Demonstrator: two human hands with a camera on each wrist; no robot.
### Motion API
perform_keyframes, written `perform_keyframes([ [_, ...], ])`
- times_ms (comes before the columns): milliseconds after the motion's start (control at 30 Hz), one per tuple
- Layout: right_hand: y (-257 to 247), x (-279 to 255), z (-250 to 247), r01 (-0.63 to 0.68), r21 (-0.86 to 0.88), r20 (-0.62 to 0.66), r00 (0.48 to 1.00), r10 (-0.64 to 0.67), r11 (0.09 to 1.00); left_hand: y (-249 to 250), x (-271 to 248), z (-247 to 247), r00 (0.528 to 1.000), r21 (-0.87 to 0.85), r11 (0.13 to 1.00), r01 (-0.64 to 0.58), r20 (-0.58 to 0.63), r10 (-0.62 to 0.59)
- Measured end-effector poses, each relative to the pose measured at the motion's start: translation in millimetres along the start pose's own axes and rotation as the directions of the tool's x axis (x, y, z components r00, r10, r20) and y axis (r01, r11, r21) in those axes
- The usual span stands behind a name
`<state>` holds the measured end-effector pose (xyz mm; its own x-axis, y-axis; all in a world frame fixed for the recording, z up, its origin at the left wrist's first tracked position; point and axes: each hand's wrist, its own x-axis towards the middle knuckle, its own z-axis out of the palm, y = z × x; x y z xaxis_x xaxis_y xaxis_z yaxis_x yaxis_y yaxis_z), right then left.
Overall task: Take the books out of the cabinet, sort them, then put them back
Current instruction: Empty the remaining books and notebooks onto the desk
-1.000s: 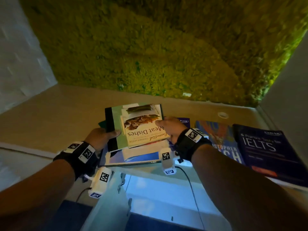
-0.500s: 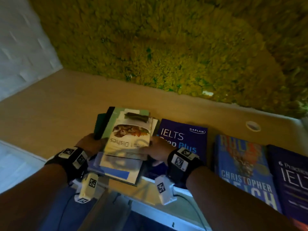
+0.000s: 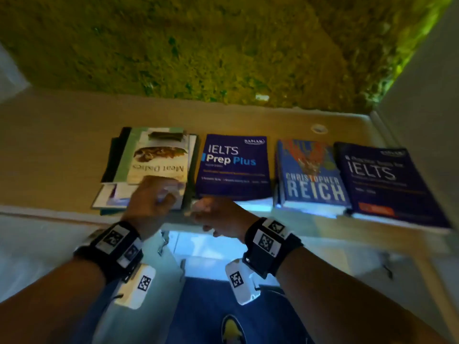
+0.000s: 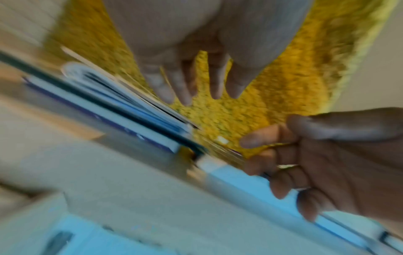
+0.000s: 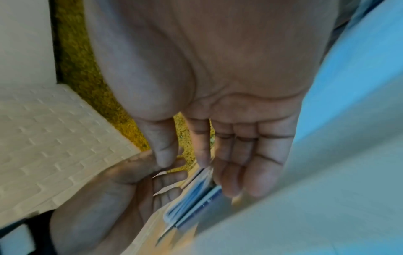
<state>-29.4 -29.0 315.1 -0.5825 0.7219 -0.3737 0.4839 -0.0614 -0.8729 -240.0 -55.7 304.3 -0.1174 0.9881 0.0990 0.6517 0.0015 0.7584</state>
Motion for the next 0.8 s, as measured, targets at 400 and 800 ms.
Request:
perform_keyframes([
  [400,237,-115,43,-0.514,-0.010,0.007,0.858,0.514,0.858,-86,-137,190,0.514,0.276,0.955,0.114,0.806,-0.294],
  [800,404,105,-148,-0.403,-0.377,-0.415,0.879,0.237,0.834,-187,113,333,0.908,0.539,0.839,0.068,0.315,-0.276],
])
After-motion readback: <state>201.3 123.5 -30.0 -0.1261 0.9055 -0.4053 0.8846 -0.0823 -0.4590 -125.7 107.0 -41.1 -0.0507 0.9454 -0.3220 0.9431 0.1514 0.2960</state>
